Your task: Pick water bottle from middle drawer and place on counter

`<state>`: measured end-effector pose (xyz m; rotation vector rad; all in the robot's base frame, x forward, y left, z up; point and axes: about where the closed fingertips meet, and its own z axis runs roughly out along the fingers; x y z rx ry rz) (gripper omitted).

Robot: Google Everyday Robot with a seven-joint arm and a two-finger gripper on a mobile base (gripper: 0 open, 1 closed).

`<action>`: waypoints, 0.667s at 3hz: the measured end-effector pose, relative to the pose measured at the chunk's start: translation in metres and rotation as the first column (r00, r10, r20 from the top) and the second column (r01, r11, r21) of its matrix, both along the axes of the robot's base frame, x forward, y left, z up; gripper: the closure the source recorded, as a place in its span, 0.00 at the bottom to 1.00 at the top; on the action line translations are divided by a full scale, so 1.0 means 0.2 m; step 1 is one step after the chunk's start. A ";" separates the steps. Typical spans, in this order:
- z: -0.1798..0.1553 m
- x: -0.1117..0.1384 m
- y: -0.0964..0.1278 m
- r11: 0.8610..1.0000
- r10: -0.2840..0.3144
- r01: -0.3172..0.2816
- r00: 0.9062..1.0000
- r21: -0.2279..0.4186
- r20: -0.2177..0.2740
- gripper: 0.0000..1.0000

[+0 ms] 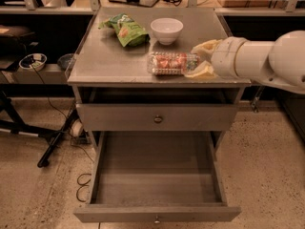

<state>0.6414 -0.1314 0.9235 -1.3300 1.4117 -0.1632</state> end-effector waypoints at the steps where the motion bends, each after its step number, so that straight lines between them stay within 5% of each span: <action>1: -0.01 0.08 -0.12 0.999 -0.044 0.044 0.999 -0.013 0.024 1.00; 2: -0.03 0.17 -0.21 0.997 -0.071 0.072 0.997 -0.035 0.031 1.00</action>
Offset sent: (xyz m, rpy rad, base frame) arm 0.0575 -0.0731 -0.0095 -0.0703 -0.0357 -0.1145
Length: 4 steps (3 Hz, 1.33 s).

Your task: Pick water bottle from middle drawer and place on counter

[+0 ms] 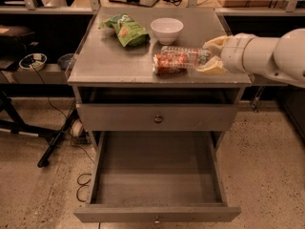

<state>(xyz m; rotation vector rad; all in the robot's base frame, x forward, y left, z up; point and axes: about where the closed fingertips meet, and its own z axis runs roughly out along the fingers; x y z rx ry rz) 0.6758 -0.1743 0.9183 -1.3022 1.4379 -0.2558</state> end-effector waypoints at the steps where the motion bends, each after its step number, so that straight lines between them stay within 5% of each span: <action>1: -0.04 0.12 -0.07 1.000 -0.020 0.020 1.000 -0.023 -0.002 1.00; 3: -0.13 0.28 -0.12 0.999 -0.035 0.035 0.999 -0.024 -0.010 1.00; 4: -0.13 0.28 -0.12 0.999 -0.035 0.035 0.999 -0.023 -0.010 0.81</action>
Offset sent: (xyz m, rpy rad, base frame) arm 0.0561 -0.0320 -0.0249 -0.0383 0.0121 -0.0414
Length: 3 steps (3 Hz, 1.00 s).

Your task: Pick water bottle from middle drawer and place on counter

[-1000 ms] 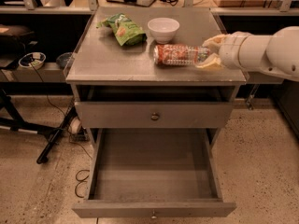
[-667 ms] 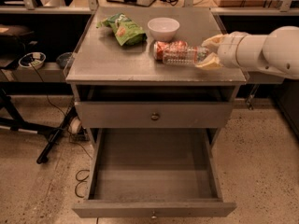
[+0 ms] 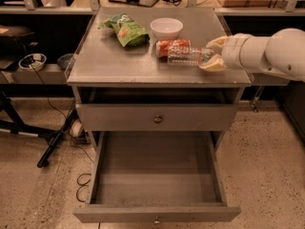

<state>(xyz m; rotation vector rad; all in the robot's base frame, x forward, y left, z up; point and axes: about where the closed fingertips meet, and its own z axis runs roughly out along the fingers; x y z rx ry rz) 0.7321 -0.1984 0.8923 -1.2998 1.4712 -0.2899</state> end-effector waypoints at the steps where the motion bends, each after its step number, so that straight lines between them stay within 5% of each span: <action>1: 0.00 0.00 0.00 1.000 0.000 0.000 1.000 0.000 0.000 0.58; 3: 0.07 0.02 0.00 0.999 -0.034 0.034 0.999 -0.016 0.000 0.04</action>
Offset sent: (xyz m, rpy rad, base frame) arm -0.0050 -0.0010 -0.0011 -0.0008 0.0309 -0.0223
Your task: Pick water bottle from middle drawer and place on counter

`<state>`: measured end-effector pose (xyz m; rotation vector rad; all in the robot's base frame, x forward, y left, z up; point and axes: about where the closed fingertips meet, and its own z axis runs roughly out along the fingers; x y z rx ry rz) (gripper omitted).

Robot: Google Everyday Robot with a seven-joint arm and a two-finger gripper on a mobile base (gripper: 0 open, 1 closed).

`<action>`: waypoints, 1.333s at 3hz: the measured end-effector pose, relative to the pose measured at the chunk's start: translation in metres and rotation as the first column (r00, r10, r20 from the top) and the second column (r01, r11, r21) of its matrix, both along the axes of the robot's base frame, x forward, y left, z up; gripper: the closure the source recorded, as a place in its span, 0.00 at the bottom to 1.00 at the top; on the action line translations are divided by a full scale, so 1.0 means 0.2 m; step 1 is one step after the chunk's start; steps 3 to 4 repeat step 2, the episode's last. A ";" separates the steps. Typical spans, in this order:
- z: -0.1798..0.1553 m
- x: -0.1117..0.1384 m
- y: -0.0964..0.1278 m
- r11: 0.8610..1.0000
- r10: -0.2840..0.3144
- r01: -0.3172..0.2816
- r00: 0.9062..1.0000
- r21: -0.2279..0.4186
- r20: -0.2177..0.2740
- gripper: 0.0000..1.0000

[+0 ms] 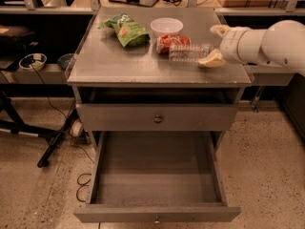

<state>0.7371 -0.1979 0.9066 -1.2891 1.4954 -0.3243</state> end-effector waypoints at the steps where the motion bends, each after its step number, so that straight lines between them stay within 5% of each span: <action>1: 0.06 0.03 0.00 1.000 -0.004 0.005 1.000 -0.013 0.017 0.00; 4: 0.06 0.03 0.00 1.000 -0.004 0.005 1.000 -0.013 0.017 0.00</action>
Offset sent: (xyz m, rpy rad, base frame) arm 0.0047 -0.0005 0.0113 -0.0120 -0.0153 -0.0041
